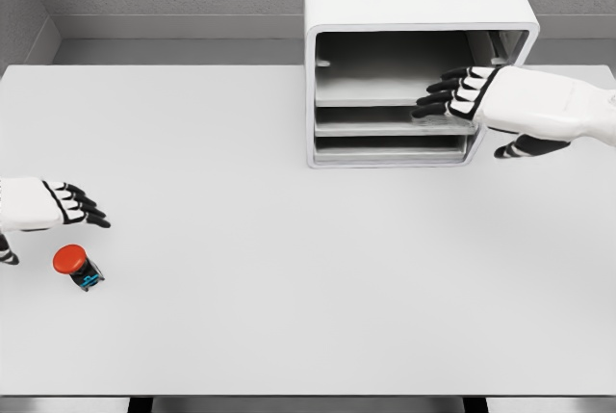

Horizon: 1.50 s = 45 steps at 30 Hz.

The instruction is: Slide open multi-storey tabletop storage cabinets and put open load switch and slide close multi-storey tabletop storage cabinets

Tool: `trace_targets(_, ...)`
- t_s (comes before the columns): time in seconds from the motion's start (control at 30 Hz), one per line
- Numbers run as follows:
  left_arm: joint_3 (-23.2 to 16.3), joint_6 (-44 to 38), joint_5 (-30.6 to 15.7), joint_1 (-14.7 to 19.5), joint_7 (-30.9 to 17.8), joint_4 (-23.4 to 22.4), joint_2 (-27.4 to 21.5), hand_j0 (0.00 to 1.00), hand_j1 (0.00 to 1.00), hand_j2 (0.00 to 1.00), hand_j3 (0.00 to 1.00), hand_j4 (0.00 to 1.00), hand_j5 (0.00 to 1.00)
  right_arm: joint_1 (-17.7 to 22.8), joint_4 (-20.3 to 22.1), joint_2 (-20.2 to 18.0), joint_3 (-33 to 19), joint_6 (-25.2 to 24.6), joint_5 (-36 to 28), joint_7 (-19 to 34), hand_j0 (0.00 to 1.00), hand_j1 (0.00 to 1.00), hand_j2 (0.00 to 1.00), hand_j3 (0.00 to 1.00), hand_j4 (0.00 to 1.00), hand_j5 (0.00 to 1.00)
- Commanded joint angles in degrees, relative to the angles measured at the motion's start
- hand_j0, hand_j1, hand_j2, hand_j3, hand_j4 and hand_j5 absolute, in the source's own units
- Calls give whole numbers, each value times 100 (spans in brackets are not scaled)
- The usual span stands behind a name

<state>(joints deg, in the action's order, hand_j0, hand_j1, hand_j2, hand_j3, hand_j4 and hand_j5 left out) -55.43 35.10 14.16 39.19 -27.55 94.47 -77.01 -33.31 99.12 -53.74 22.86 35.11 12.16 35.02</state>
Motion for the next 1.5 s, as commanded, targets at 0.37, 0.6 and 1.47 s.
trace_targets(0.37,-231,-10,192,-8,-216,107,116,100,100,100,100,100,100,-958,-1483,1085,1247,-11,49,-2,100,100,100,100,100,100)
trace_targets(0.6,-240,-10,218,-8,-199,133,152,100,100,100,100,100,100,-1283,-2107,1393,1573,-11,58,-2,100,100,100,100,100,100)
trace_targets(1.47,-310,-10,218,1,-225,353,152,41,41,41,41,41,41,-1644,-2529,1525,1951,-11,507,-2,100,100,100,100,100,100)
